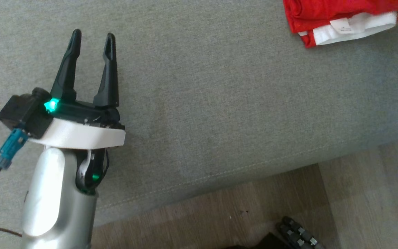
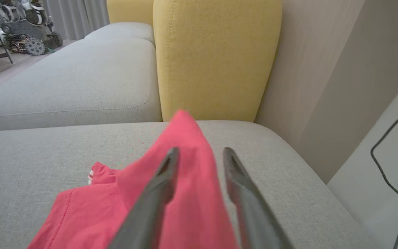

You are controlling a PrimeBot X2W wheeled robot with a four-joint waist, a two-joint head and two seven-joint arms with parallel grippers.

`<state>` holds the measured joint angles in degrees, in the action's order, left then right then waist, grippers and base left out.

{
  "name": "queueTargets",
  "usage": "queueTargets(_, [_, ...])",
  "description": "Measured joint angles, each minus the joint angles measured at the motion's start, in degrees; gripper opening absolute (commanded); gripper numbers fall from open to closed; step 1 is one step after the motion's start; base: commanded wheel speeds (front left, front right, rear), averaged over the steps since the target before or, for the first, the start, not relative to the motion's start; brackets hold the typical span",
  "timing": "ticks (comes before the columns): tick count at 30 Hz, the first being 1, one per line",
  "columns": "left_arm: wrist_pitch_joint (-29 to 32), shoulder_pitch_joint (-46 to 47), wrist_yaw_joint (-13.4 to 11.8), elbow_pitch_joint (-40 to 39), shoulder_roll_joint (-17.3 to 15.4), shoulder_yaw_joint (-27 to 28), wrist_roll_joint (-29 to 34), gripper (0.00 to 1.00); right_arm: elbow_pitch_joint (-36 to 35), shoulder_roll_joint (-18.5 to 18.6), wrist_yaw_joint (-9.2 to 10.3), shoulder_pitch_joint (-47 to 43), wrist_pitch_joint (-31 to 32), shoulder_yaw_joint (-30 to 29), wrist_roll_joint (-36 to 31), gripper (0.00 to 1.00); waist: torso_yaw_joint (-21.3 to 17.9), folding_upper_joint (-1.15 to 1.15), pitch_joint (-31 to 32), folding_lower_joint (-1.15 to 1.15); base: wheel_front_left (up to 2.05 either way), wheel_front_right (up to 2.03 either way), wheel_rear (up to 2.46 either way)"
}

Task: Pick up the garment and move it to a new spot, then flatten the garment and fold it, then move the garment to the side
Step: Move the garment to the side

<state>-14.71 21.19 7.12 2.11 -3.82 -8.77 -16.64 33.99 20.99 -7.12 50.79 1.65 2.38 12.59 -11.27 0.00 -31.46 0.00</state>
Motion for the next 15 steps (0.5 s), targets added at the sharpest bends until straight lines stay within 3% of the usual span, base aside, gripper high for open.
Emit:
queueTargets(8, [0.0, -0.07, 0.0, 0.65, 0.01, 0.12, -0.68, 1.0, -0.43, -0.54, 0.0, -0.02, -0.08, -2.71, 0.82, 1.0, 1.18, 0.0, 1.85, 0.0, 0.0, 0.0, 0.0])
queueTargets(15, [0.0, -1.69, 0.0, 1.68, 0.74, 0.79, -2.19, 1.0, -7.56, -2.54, 0.0, -1.0, -0.77, 0.0, 0.93, 1.0, 3.13, 0.0, 6.66, 0.0, 0.0, 0.0, 0.0])
